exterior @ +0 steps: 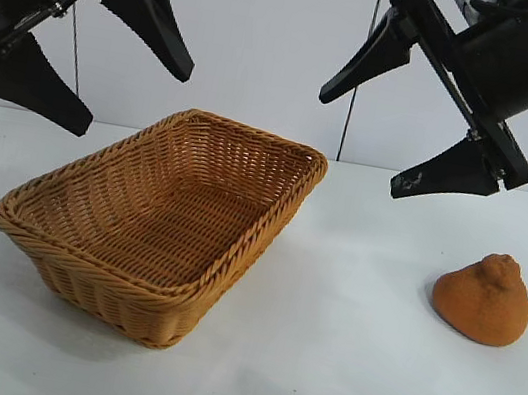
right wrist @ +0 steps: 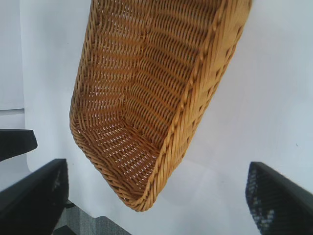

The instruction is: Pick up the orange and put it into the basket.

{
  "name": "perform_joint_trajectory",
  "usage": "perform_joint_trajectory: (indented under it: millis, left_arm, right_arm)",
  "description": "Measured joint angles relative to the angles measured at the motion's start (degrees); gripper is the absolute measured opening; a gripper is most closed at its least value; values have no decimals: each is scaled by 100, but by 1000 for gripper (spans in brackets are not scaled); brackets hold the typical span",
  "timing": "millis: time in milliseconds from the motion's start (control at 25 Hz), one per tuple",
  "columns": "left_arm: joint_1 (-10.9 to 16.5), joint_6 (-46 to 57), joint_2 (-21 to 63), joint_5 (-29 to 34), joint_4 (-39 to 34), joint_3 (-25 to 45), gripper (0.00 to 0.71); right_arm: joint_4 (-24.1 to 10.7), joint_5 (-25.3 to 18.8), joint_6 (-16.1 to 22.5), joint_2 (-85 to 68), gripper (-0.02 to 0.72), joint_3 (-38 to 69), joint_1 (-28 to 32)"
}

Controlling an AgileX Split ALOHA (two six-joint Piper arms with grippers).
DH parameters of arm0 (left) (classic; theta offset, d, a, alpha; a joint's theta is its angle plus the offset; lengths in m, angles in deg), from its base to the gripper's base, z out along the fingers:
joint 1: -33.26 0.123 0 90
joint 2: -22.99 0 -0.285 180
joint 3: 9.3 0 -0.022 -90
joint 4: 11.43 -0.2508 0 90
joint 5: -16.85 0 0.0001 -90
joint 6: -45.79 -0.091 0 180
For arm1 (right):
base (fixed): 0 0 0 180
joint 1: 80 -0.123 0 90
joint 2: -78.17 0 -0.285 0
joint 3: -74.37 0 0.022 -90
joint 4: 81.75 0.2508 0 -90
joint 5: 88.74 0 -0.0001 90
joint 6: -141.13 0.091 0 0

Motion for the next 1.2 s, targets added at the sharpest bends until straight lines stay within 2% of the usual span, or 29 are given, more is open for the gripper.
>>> perform_joint_trajectory:
  millis: [320,600,760,960,1120,1200]
  left_arm:
    - [0,208,263,123,-190,0,645]
    - [-79,2432,1004,712,-1042,19,645]
    - [-577,3992,1308,646,-1556,120,645]
    - [-1362,6158,1316,353,-2906,150,645]
    - [-1777,7771,1168,292,-4057,157,645]
    - [-1870,8343,994,256,-4412,170,645]
  right_arm:
    - [0,-75,0,0,675,0,0]
    - [0,-87,0,0,675,0,0]
    - [0,-87,0,0,675,0,0]
    - [0,-87,0,0,675,0,0]
    - [0,-87,0,0,675,0,0]
    - [0,-87,0,0,675,0,0]
